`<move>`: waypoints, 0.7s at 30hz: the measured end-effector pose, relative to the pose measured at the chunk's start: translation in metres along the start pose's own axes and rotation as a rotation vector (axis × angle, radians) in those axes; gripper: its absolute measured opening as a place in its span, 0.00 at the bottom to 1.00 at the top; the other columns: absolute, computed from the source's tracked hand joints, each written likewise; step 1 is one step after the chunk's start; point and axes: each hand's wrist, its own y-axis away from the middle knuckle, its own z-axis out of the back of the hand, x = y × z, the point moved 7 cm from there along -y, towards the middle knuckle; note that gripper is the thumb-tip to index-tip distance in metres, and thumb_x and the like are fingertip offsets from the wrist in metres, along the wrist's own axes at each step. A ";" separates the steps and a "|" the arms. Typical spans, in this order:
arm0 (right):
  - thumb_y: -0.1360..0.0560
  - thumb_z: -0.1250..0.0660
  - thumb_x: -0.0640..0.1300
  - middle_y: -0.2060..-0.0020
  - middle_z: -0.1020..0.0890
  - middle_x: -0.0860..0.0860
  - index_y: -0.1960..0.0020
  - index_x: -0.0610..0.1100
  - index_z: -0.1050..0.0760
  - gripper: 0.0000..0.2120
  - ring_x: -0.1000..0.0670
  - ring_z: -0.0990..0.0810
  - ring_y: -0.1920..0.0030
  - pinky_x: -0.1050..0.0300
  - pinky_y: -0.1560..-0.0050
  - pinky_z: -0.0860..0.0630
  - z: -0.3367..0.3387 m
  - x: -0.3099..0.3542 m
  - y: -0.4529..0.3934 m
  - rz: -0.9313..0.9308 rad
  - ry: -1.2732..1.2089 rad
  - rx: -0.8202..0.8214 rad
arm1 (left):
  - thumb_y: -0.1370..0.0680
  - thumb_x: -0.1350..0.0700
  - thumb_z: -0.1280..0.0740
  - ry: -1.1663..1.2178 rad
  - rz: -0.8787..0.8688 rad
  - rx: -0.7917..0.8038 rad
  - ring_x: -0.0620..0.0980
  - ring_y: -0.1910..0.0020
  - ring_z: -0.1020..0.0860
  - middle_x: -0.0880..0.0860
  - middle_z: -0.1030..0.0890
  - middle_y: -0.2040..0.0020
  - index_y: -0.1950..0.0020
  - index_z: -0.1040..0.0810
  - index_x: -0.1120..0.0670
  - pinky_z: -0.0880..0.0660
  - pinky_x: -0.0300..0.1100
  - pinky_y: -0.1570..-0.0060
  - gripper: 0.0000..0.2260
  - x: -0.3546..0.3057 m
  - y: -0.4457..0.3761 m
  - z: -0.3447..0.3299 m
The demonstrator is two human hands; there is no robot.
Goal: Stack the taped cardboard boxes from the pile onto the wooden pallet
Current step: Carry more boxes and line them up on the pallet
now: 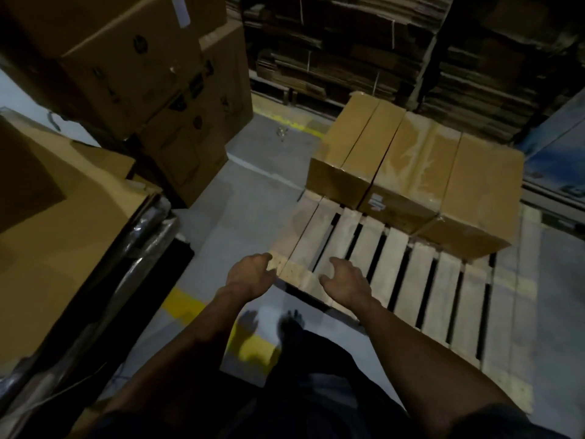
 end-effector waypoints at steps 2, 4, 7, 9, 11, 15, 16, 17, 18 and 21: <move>0.19 0.40 0.56 0.23 0.38 0.46 0.21 0.47 0.43 0.31 0.41 0.37 0.26 0.48 0.29 0.35 0.011 0.010 -0.032 -0.017 -0.021 -0.009 | 0.18 0.49 0.40 -0.029 -0.038 0.017 0.58 0.31 0.29 0.57 0.28 0.28 0.25 0.34 0.56 0.30 0.49 0.35 0.23 -0.001 -0.037 0.020; 0.19 0.39 0.56 0.23 0.38 0.46 0.21 0.46 0.43 0.31 0.41 0.37 0.26 0.48 0.29 0.34 0.023 0.017 -0.068 -0.040 -0.055 -0.018 | 0.18 0.49 0.40 -0.055 -0.061 0.025 0.59 0.31 0.29 0.58 0.28 0.28 0.25 0.34 0.56 0.30 0.50 0.34 0.23 -0.004 -0.078 0.043; 0.20 0.39 0.56 0.23 0.37 0.45 0.21 0.46 0.43 0.31 0.41 0.35 0.26 0.48 0.30 0.33 0.045 0.024 -0.115 -0.083 -0.081 -0.009 | 0.18 0.49 0.40 -0.076 -0.074 0.030 0.59 0.31 0.29 0.58 0.29 0.28 0.25 0.34 0.57 0.30 0.50 0.34 0.23 -0.008 -0.132 0.077; 0.21 0.39 0.56 0.25 0.34 0.45 0.22 0.46 0.39 0.31 0.40 0.33 0.28 0.47 0.32 0.31 0.064 0.030 -0.143 -0.104 -0.107 -0.028 | 0.18 0.48 0.40 -0.074 -0.081 0.026 0.58 0.30 0.29 0.58 0.29 0.28 0.25 0.34 0.57 0.31 0.49 0.33 0.23 -0.013 -0.166 0.098; 0.22 0.38 0.57 0.26 0.32 0.45 0.23 0.47 0.37 0.30 0.40 0.31 0.30 0.46 0.34 0.29 0.087 0.037 -0.165 -0.125 -0.129 -0.062 | 0.18 0.48 0.40 -0.046 -0.087 0.022 0.58 0.30 0.30 0.58 0.29 0.27 0.25 0.34 0.57 0.32 0.48 0.32 0.23 -0.019 -0.194 0.117; 0.20 0.39 0.55 0.24 0.35 0.46 0.22 0.46 0.41 0.31 0.40 0.35 0.27 0.47 0.31 0.33 0.132 0.040 -0.199 -0.192 -0.178 -0.118 | 0.18 0.49 0.40 -0.039 -0.138 0.091 0.57 0.30 0.31 0.58 0.30 0.27 0.24 0.35 0.58 0.33 0.46 0.32 0.24 -0.041 -0.249 0.143; 0.20 0.39 0.56 0.24 0.35 0.46 0.22 0.46 0.40 0.30 0.40 0.35 0.27 0.48 0.31 0.33 0.141 0.037 -0.206 -0.218 -0.185 -0.136 | 0.18 0.49 0.40 -0.049 -0.148 0.100 0.58 0.30 0.30 0.58 0.29 0.28 0.25 0.35 0.58 0.33 0.46 0.33 0.24 -0.045 -0.263 0.148; 0.20 0.39 0.56 0.25 0.35 0.45 0.22 0.46 0.40 0.30 0.40 0.35 0.27 0.48 0.31 0.33 0.149 0.034 -0.216 -0.251 -0.203 -0.154 | 0.18 0.49 0.40 -0.055 -0.164 0.114 0.58 0.30 0.30 0.58 0.29 0.28 0.25 0.35 0.58 0.33 0.46 0.33 0.24 -0.052 -0.281 0.154; 0.20 0.39 0.56 0.25 0.34 0.45 0.22 0.45 0.39 0.30 0.40 0.35 0.27 0.47 0.31 0.33 0.157 0.030 -0.225 -0.284 -0.222 -0.167 | 0.18 0.49 0.40 -0.064 -0.181 0.130 0.58 0.30 0.30 0.58 0.29 0.28 0.25 0.34 0.58 0.33 0.46 0.33 0.23 -0.059 -0.298 0.159; 0.21 0.38 0.55 0.27 0.32 0.45 0.24 0.45 0.37 0.29 0.39 0.32 0.29 0.46 0.32 0.31 0.173 0.020 -0.256 -0.376 -0.277 -0.197 | 0.17 0.50 0.40 -0.085 -0.241 0.191 0.58 0.31 0.30 0.59 0.28 0.28 0.26 0.33 0.58 0.32 0.47 0.35 0.22 -0.080 -0.352 0.171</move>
